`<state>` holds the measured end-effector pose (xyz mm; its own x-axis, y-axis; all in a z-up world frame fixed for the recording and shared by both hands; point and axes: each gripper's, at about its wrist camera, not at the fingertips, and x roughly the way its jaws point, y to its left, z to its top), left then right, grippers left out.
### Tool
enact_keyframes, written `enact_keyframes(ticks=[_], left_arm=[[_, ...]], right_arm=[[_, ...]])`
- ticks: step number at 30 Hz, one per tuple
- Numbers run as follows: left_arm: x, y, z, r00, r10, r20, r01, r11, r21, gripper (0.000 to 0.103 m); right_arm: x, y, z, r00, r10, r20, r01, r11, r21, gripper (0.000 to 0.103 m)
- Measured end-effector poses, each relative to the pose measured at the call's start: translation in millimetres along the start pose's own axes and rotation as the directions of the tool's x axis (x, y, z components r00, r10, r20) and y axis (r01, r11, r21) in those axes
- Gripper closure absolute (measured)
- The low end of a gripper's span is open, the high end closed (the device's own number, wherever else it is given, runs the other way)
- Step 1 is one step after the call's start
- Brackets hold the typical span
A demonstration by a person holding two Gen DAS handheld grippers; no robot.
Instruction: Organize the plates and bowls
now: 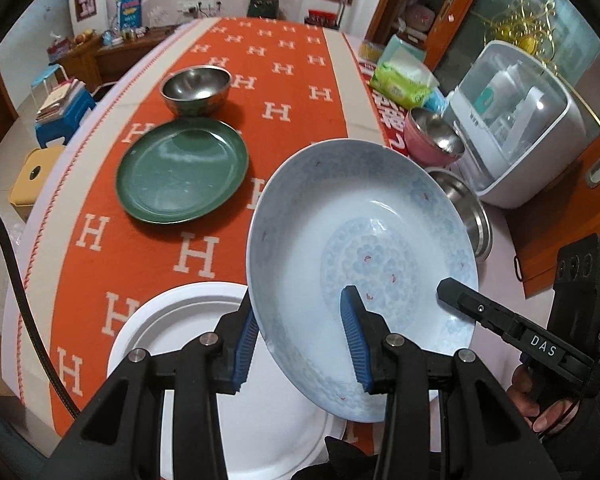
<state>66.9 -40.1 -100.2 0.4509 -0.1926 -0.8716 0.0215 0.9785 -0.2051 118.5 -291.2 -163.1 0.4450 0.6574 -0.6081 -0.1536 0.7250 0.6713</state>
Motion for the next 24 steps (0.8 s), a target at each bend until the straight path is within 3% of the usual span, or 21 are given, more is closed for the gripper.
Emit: enact_keyframes(ticks=[11, 24], left_arm=[[-38.8, 26.2, -29.5, 0.996, 0.026, 0.082, -0.018, 0.995, -0.093, 0.064], [-53.8, 74.2, -71.3, 0.995, 0.082, 0.057, -0.067, 0.971, -0.229, 0.064]], right_arm=[[7.6, 32.8, -3.4, 0.998, 0.052, -0.023, -0.054, 0.991, -0.126, 0.090], [37.8, 73.9, -28.7, 0.988, 0.048, -0.146, -0.082, 0.967, -0.239, 0.089]])
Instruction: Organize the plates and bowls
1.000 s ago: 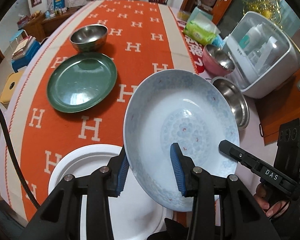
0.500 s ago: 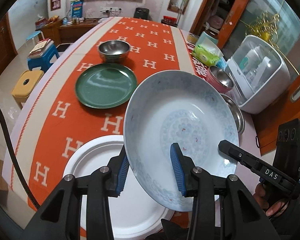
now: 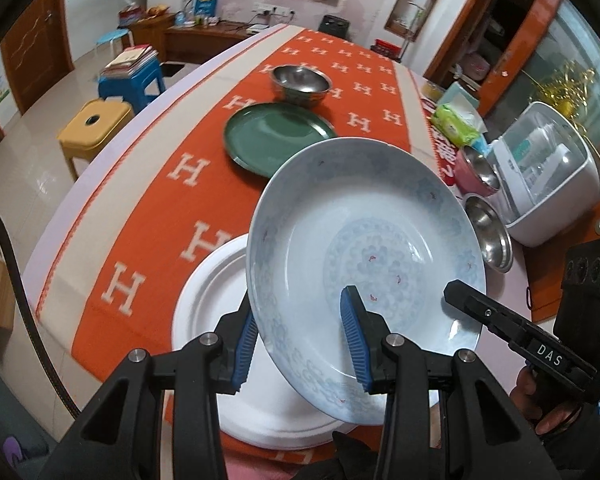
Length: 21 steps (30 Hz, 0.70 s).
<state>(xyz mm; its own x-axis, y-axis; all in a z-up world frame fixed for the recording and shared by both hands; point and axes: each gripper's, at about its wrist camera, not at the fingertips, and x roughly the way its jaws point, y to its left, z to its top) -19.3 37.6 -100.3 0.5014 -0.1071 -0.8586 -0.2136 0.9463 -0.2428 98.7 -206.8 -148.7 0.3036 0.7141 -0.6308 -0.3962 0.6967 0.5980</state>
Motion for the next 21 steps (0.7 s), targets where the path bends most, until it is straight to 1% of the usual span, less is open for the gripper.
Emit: enact_keyframes(ticks=[5, 8, 13, 16, 21], left_arm=[[9.6, 19.6, -9.8, 0.998, 0.011, -0.057, -0.013, 1.000, -0.026, 0.064], [16.6, 25.5, -16.5, 0.996, 0.008, -0.091, -0.010, 1.000, -0.024, 0.064], [33.0, 32.4, -22.0, 0.987, -0.018, -0.163, 0.018, 1.000, 0.003, 0.064], [44.5, 34.9, -19.9, 0.979, -0.032, -0.203, 0.040, 0.999, 0.035, 0.064], [59.0, 36.9, -14.9, 0.966, -0.022, -0.259, 0.045, 0.995, 0.086, 0.064]], right_arm=[[15.6, 11.2, -6.4, 0.998, -0.017, -0.055, 0.016, 1.000, -0.012, 0.089], [23.7, 14.5, -11.6, 0.995, -0.051, -0.087, 0.050, 0.999, -0.010, 0.089], [31.0, 12.3, -19.4, 0.989, -0.084, -0.124, 0.089, 0.995, 0.039, 0.089], [35.8, 11.1, -21.0, 0.983, -0.120, -0.139, 0.130, 0.989, 0.066, 0.089], [45.8, 13.5, -25.0, 0.969, -0.174, -0.178, 0.191, 0.978, 0.085, 0.089]])
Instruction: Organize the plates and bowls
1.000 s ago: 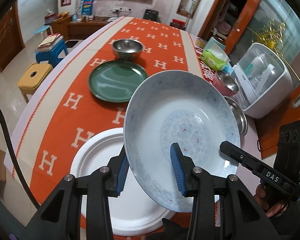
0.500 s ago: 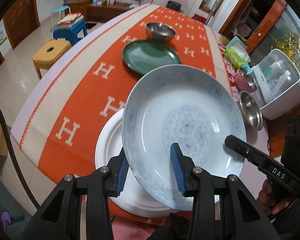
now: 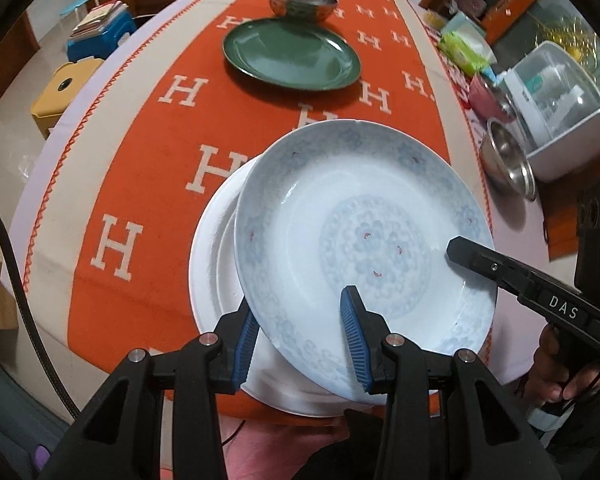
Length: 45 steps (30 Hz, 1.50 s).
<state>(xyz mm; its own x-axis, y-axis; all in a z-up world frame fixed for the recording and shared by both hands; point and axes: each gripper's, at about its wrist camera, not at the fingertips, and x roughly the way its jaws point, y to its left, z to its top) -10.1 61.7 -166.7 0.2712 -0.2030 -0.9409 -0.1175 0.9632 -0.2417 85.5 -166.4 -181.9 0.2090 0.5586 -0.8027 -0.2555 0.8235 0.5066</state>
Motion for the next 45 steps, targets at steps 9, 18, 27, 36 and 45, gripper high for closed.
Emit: enact_keyframes(ticks=[9, 18, 27, 36, 45], left_arm=[[28.3, 3.6, 0.4, 0.995, -0.001, -0.095, 0.003, 1.000, 0.028, 0.064], [43.6, 4.4, 0.3, 0.991, 0.032, -0.130, -0.031, 0.999, 0.012, 0.064], [51.5, 7.4, -3.8, 0.988, 0.066, -0.140, -0.069, 0.997, -0.022, 0.062], [32.0, 1.2, 0.3, 0.994, 0.100, -0.049, -0.103, 0.994, -0.049, 0.035], [1.6, -6.9, 5.7, 0.985, 0.145, 0.089, -0.138, 0.987, -0.077, 0.029]], right_arm=[[21.9, -3.8, -9.0, 0.990, -0.082, -0.115, 0.085, 0.996, 0.021, 0.087], [32.2, -1.7, -13.3, 0.978, -0.104, -0.181, 0.102, 0.995, -0.018, 0.084], [43.3, 20.2, -14.1, 0.962, -0.173, -0.213, 0.139, 0.976, -0.166, 0.066], [53.4, 46.0, -17.4, 0.933, -0.291, -0.211, 0.202, 0.910, -0.363, 0.060], [36.4, 45.0, -19.5, 0.941, -0.298, -0.159, 0.205, 0.878, -0.432, 0.059]])
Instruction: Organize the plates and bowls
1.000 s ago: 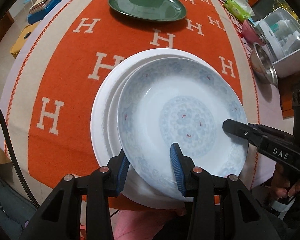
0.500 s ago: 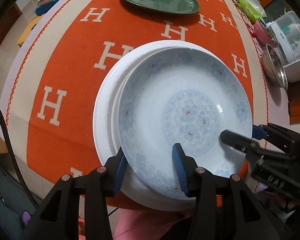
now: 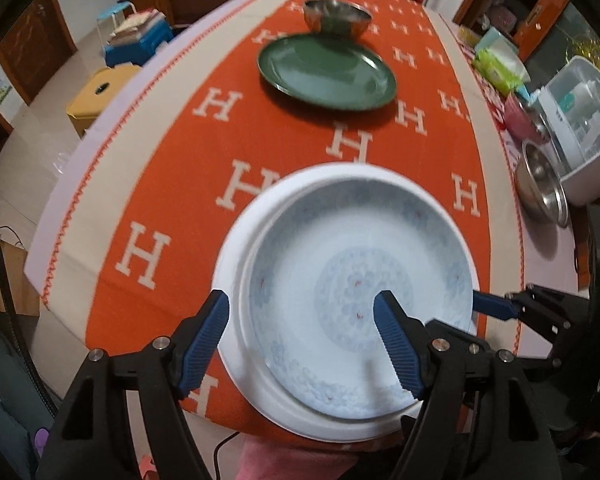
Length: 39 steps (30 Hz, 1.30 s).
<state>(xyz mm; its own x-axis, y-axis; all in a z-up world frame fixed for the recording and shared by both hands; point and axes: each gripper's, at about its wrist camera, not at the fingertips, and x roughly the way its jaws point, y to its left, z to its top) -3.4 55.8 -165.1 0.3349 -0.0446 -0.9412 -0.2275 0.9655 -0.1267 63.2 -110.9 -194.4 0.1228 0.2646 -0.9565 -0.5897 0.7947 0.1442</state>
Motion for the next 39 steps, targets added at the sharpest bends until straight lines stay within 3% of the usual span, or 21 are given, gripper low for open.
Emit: enact_keyframes(ticks=[3, 7, 10, 14, 17, 25, 30, 33, 39], left_arm=[[-9.8, -1.8, 6.1, 0.999, 0.021, 0.036, -0.021, 1.000, -0.002, 0.029], [-23.4, -0.4, 19.3, 0.996, 0.048, 0.081, -0.047, 0.999, -0.005, 0.029], [-35.5, 3.8, 29.5, 0.990, 0.069, 0.126, -0.068, 0.998, -0.013, 0.029], [-52.5, 9.2, 44.8, 0.979, 0.089, 0.186, -0.087, 0.996, -0.018, 0.028], [-61.6, 16.0, 56.1, 0.976, 0.064, 0.207, -0.062, 0.998, -0.014, 0.028], [-79.3, 40.0, 92.2, 0.975, 0.011, 0.223, -0.026, 0.997, 0.066, 0.028], [-92.3, 51.1, 122.6, 0.970, 0.022, 0.243, -0.063, 0.985, 0.163, 0.027], [-99.1, 58.1, 139.4, 0.967, 0.006, 0.256, -0.063, 0.975, 0.214, 0.025], [-103.2, 71.6, 176.6, 0.965, -0.043, 0.259, -0.042, 0.949, 0.314, 0.024]], right_arm=[[-12.4, -0.8, -7.7, 0.999, -0.017, 0.032, 0.017, 1.000, -0.025, 0.059], [-37.4, 2.2, -11.4, 0.988, -0.033, 0.153, 0.044, 0.997, -0.067, 0.057], [-56.2, 7.3, -13.4, 0.965, -0.048, 0.257, 0.074, 0.993, -0.093, 0.047], [-71.6, 9.8, -7.9, 0.929, -0.040, 0.367, 0.074, 0.994, -0.080, 0.047], [-81.0, 11.9, -5.8, 0.902, -0.062, 0.428, 0.097, 0.994, -0.059, 0.047], [-91.2, 22.4, 15.7, 0.853, -0.125, 0.507, 0.108, 0.992, 0.062, 0.046], [-96.8, 25.4, 32.1, 0.822, -0.148, 0.549, 0.062, 0.983, 0.172, 0.043], [-96.8, 28.6, 41.9, 0.804, -0.177, 0.568, 0.039, 0.968, 0.247, 0.037], [-93.7, 36.1, 60.1, 0.775, -0.247, 0.582, 0.004, 0.923, 0.386, 0.035]])
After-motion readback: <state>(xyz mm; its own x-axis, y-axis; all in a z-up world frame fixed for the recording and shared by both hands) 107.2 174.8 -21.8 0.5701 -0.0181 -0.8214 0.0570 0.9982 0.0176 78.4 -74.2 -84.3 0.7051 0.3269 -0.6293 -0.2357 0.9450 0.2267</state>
